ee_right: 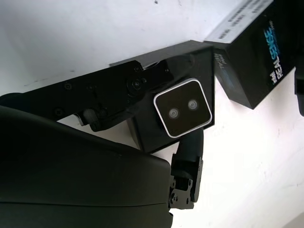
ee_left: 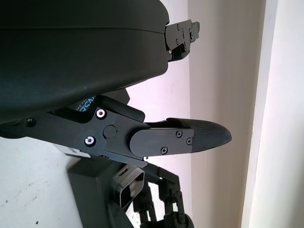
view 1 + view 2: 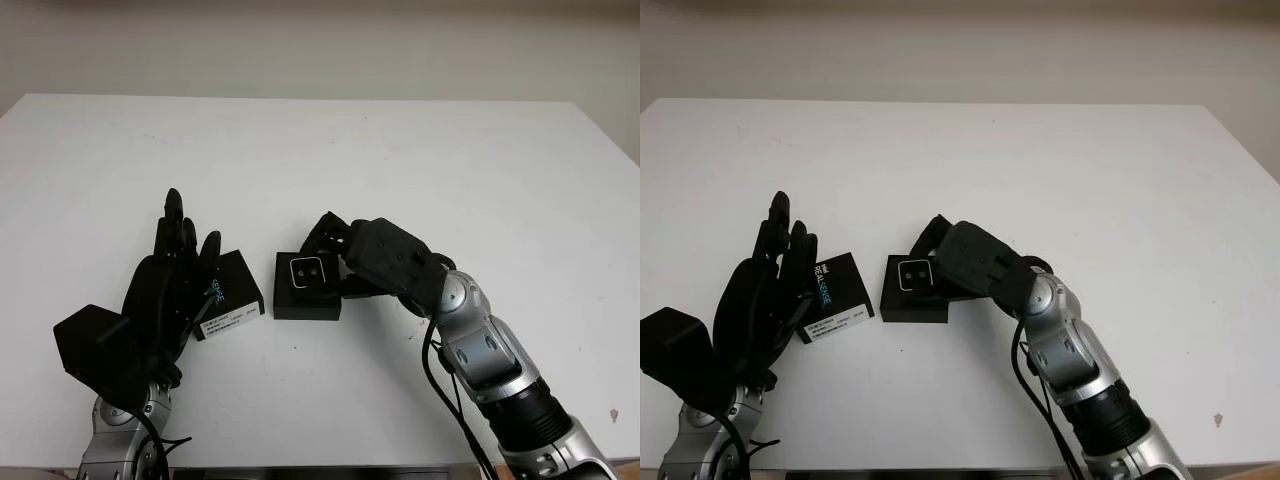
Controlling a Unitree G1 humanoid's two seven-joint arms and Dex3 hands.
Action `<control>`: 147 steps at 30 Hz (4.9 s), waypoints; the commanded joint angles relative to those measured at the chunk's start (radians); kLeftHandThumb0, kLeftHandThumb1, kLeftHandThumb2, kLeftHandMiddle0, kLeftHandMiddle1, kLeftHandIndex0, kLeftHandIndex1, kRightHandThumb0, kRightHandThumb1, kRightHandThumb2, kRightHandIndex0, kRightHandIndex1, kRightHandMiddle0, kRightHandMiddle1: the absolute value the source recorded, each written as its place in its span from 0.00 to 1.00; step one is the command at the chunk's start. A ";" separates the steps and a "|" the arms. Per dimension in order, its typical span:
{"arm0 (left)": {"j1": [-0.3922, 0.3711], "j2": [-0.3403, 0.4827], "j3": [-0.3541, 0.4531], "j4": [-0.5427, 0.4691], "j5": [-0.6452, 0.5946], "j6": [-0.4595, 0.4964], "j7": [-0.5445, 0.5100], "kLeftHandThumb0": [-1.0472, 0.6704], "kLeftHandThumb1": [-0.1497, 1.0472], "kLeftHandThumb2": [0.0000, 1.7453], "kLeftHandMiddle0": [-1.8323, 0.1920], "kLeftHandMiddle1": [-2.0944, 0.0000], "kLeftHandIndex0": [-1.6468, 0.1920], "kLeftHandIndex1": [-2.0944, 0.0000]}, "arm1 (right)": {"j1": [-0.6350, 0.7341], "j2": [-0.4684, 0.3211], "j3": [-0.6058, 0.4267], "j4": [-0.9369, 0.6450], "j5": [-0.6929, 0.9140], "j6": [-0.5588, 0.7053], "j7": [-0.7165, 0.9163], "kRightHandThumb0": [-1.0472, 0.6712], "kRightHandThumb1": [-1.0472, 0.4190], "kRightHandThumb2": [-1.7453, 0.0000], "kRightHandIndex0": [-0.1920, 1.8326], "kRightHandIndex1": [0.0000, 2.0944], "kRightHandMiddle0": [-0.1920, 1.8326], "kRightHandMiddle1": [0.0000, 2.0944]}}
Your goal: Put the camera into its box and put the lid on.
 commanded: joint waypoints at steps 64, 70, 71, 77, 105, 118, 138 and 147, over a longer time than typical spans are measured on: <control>0.000 0.001 -0.001 -0.040 0.005 0.016 -0.002 0.21 1.00 0.23 1.00 1.00 1.00 1.00 | 0.021 -0.268 -0.101 0.199 -0.362 -1.154 -0.268 0.22 0.00 0.74 0.14 0.09 0.07 0.27; 0.000 -0.001 -0.004 -0.046 0.010 0.020 0.006 0.21 1.00 0.24 1.00 1.00 1.00 1.00 | 0.013 -0.264 -0.087 0.223 -0.374 -1.153 -0.261 0.21 0.00 0.75 0.14 0.07 0.08 0.23; -0.001 -0.002 -0.004 -0.048 0.011 0.024 0.009 0.21 1.00 0.24 1.00 1.00 1.00 1.00 | 0.012 -0.264 -0.085 0.228 -0.375 -1.156 -0.262 0.21 0.00 0.75 0.14 0.07 0.09 0.23; 0.000 -0.002 -0.006 -0.050 0.011 0.021 0.009 0.21 1.00 0.24 1.00 1.00 1.00 1.00 | 0.001 -0.269 -0.069 0.251 -0.366 -1.176 -0.249 0.20 0.00 0.73 0.14 0.06 0.09 0.21; 0.039 -0.012 -0.018 -0.093 0.005 0.028 0.014 0.21 1.00 0.23 1.00 1.00 1.00 1.00 | -0.013 -0.252 -0.023 0.193 -0.369 -1.155 -0.128 0.17 0.00 0.73 0.14 0.03 0.12 0.13; 0.038 -0.019 -0.016 -0.108 0.004 0.043 0.025 0.20 1.00 0.22 1.00 1.00 1.00 1.00 | -0.034 -0.239 0.028 0.177 -0.417 -1.100 -0.068 0.15 0.00 0.72 0.12 0.02 0.10 0.10; 0.050 -0.019 -0.020 -0.142 0.000 0.059 0.024 0.19 1.00 0.22 1.00 1.00 1.00 1.00 | -0.159 -0.156 0.126 0.474 -0.541 -1.033 -0.195 0.15 0.00 0.75 0.10 0.02 0.11 0.04; 0.053 -0.019 -0.021 -0.144 0.002 0.055 0.022 0.20 1.00 0.22 1.00 1.00 1.00 1.00 | -0.198 -0.137 0.161 0.541 -0.555 -1.036 -0.233 0.15 0.00 0.73 0.07 0.01 0.06 0.01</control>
